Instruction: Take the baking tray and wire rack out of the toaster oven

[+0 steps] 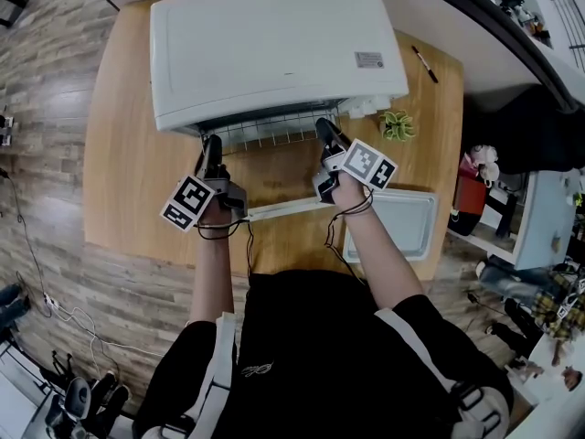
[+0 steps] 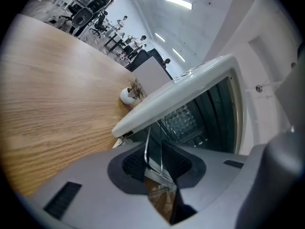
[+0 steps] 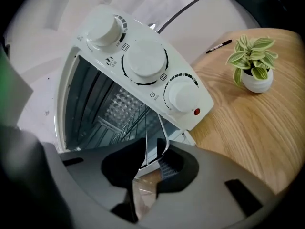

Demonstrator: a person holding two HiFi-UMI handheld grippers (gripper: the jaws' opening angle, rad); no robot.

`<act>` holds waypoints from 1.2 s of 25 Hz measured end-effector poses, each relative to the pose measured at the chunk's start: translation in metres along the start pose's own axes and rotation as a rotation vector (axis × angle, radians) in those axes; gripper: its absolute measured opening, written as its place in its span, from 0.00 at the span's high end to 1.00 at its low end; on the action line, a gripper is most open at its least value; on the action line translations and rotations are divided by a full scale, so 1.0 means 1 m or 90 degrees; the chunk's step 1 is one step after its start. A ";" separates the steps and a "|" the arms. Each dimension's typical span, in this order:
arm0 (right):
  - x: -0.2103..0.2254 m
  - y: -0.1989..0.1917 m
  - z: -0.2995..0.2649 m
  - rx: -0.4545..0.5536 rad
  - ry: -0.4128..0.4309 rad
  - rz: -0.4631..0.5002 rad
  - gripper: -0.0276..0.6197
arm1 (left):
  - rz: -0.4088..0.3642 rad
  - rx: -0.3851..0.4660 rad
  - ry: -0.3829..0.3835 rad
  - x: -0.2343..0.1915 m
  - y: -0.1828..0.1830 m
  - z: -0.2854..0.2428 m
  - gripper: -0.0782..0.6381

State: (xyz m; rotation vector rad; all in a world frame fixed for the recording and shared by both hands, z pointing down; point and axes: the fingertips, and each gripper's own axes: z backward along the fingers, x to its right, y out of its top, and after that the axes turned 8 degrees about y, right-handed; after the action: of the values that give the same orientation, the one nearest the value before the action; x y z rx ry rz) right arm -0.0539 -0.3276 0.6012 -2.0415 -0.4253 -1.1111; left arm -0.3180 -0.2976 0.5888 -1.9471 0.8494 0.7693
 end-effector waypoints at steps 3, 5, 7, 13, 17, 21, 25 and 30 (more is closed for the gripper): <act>0.002 -0.004 0.008 -0.012 0.000 0.020 0.81 | 0.002 -0.004 -0.001 -0.002 -0.006 0.009 0.76; 0.004 -0.002 0.011 -0.020 -0.008 0.049 0.77 | 0.000 -0.009 -0.002 -0.002 -0.008 0.011 0.76; 0.007 0.003 0.014 -0.028 -0.020 0.082 0.68 | -0.007 -0.017 -0.003 -0.003 -0.010 0.011 0.76; 0.007 0.012 0.009 -0.089 -0.027 0.194 0.68 | -0.112 -0.083 0.008 -0.003 -0.011 0.007 0.75; 0.009 0.007 0.001 -0.174 -0.060 0.303 0.68 | -0.225 -0.140 0.029 -0.005 -0.012 -0.001 0.72; 0.011 0.005 0.001 -0.209 -0.098 0.360 0.71 | -0.342 -0.154 0.072 -0.007 -0.013 -0.003 0.69; 0.011 0.003 0.004 -0.209 -0.097 0.350 0.72 | -0.395 -0.137 0.103 -0.008 -0.018 0.001 0.69; 0.010 -0.002 0.014 -0.206 -0.097 0.349 0.72 | -0.410 -0.138 0.108 -0.009 -0.025 0.011 0.68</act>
State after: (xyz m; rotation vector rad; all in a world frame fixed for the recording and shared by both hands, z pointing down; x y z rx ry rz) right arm -0.0415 -0.3166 0.6060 -2.3322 0.2556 -0.7200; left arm -0.3055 -0.2753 0.6021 -2.3163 0.1949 0.3199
